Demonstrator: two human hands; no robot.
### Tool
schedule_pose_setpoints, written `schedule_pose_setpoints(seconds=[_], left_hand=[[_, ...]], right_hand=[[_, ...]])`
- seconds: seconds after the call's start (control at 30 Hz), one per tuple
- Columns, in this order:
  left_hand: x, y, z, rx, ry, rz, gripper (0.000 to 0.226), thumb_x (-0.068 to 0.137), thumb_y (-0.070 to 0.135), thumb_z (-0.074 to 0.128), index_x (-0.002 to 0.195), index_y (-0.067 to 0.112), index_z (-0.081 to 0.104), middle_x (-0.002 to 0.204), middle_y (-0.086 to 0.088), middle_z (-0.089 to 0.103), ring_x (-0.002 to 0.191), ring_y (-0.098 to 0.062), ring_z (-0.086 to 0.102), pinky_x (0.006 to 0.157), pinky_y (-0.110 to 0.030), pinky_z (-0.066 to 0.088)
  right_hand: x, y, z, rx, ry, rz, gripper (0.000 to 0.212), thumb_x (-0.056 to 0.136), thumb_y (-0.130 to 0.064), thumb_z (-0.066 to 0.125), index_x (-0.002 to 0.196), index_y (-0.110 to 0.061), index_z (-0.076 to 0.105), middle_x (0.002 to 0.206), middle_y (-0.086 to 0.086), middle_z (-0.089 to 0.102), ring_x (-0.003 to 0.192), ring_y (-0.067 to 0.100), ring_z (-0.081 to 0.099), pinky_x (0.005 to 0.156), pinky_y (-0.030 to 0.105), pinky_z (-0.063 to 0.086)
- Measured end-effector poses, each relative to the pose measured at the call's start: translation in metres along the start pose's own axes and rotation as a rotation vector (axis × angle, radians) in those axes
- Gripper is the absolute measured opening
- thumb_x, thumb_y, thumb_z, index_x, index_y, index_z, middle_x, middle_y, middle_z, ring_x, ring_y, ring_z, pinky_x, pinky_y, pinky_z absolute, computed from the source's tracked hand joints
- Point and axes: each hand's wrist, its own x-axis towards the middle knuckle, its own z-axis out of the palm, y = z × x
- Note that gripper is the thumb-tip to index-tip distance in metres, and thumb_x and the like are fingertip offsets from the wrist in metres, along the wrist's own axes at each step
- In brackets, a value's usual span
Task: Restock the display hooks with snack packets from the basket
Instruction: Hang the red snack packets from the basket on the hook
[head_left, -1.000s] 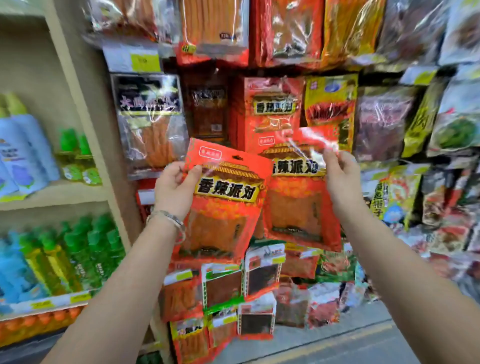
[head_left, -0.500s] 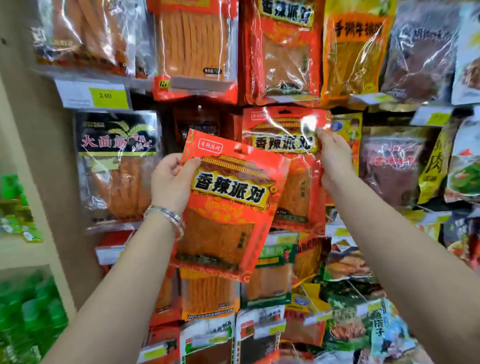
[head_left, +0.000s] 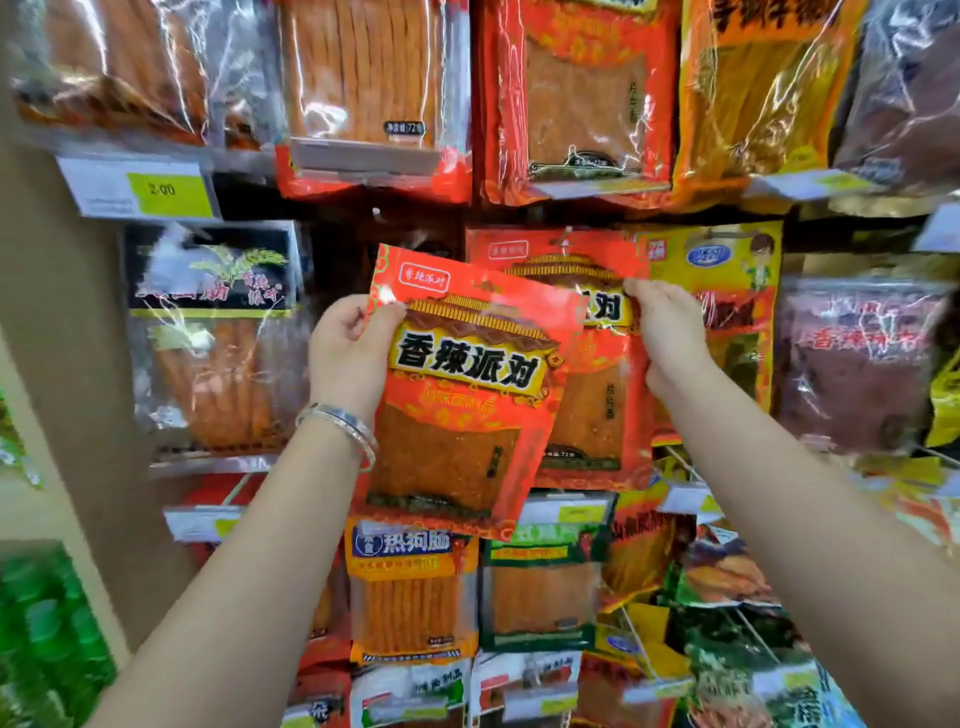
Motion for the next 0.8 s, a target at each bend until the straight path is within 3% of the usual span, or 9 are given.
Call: schedule_pose_setpoints(seconds=[0.1, 0.23, 0.33, 0.47, 0.53, 0.6, 0.67, 0.77, 0.8], left_hand=[[-0.003, -0.002, 0.009, 0.039, 0.041, 0.021, 0.013, 0.082, 0.02, 0.065, 0.069, 0.021, 0.06, 0.058, 0.011, 0.064, 0.053, -0.005, 0.058, 0.048, -0.021, 0.047], [-0.01, -0.003, 0.023, 0.062, 0.082, 0.031, 0.017, 0.082, 0.02, 0.065, 0.066, 0.022, 0.06, 0.056, 0.014, 0.063, 0.051, 0.0, 0.057, 0.048, -0.017, 0.046], [-0.015, -0.003, 0.034, 0.048, 0.104, 0.034, 0.014, 0.083, 0.021, 0.064, 0.069, 0.025, 0.061, 0.062, 0.011, 0.064, 0.057, -0.005, 0.059, 0.056, -0.026, 0.048], [-0.021, -0.001, 0.056, 0.028, 0.073, 0.057, 0.014, 0.087, 0.018, 0.062, 0.074, 0.022, 0.059, 0.06, 0.012, 0.064, 0.058, -0.005, 0.058, 0.057, -0.026, 0.048], [-0.023, 0.0, 0.067, 0.002, 0.046, 0.059, 0.009, 0.088, 0.014, 0.061, 0.081, 0.019, 0.059, 0.062, 0.011, 0.066, 0.058, -0.003, 0.059, 0.058, -0.023, 0.049], [-0.023, 0.002, 0.074, 0.034, 0.005, 0.105, 0.013, 0.088, 0.008, 0.061, 0.097, 0.015, 0.057, 0.077, 0.003, 0.067, 0.068, -0.006, 0.06, 0.069, -0.027, 0.049], [-0.02, 0.006, 0.077, 0.145, -0.07, 0.203, 0.04, 0.087, 0.001, 0.06, 0.12, 0.02, 0.049, 0.104, -0.001, 0.065, 0.09, -0.008, 0.062, 0.085, -0.027, 0.048], [-0.016, 0.016, 0.082, 0.401, -0.159, 0.412, 0.06, 0.089, 0.01, 0.055, 0.14, 0.03, 0.033, 0.131, 0.02, 0.042, 0.118, 0.007, 0.043, 0.102, -0.013, 0.032], [-0.014, 0.019, 0.084, 0.478, -0.186, 0.479, 0.061, 0.089, 0.014, 0.053, 0.143, 0.03, 0.03, 0.137, 0.019, 0.035, 0.127, 0.005, 0.033, 0.107, -0.013, 0.023]], right_hand=[[0.007, 0.01, -0.004, -0.025, -0.024, -0.035, 0.018, 0.088, -0.022, 0.061, 0.074, -0.013, 0.056, 0.068, 0.002, 0.048, 0.069, 0.017, 0.047, 0.065, 0.03, 0.037], [0.01, 0.015, -0.008, -0.084, 0.045, -0.181, 0.026, 0.083, -0.025, 0.07, 0.092, -0.02, 0.046, 0.082, -0.001, 0.05, 0.073, 0.012, 0.049, 0.066, 0.013, 0.039], [0.007, 0.015, -0.012, -0.111, 0.041, -0.234, 0.022, 0.085, -0.031, 0.068, 0.086, -0.028, 0.045, 0.088, 0.0, 0.052, 0.078, 0.007, 0.05, 0.074, 0.017, 0.04], [-0.005, 0.009, -0.01, 0.089, -0.325, -0.066, 0.029, 0.09, -0.048, 0.049, 0.079, -0.03, 0.07, 0.067, -0.02, 0.067, 0.061, -0.006, 0.06, 0.056, 0.01, 0.044], [-0.005, 0.011, -0.009, 0.065, -0.347, -0.101, 0.023, 0.086, -0.046, 0.057, 0.075, -0.03, 0.07, 0.076, -0.018, 0.067, 0.074, -0.002, 0.061, 0.069, 0.016, 0.044], [-0.001, 0.008, -0.012, 0.08, -0.29, -0.14, 0.024, 0.087, -0.04, 0.062, 0.072, -0.021, 0.064, 0.075, -0.01, 0.059, 0.077, 0.006, 0.055, 0.075, 0.026, 0.041], [0.005, 0.0, -0.013, 0.102, -0.268, -0.197, 0.023, 0.09, -0.034, 0.061, 0.078, -0.014, 0.062, 0.074, -0.006, 0.062, 0.075, 0.005, 0.055, 0.071, 0.027, 0.044], [0.013, -0.016, -0.013, 0.05, -0.252, -0.276, 0.034, 0.089, -0.034, 0.059, 0.087, 0.0, 0.058, 0.086, 0.018, 0.063, 0.081, 0.017, 0.055, 0.078, 0.043, 0.047], [0.016, -0.021, -0.013, 0.039, -0.246, -0.297, 0.031, 0.09, -0.033, 0.058, 0.086, -0.002, 0.059, 0.087, 0.017, 0.063, 0.083, 0.019, 0.056, 0.081, 0.045, 0.047]])
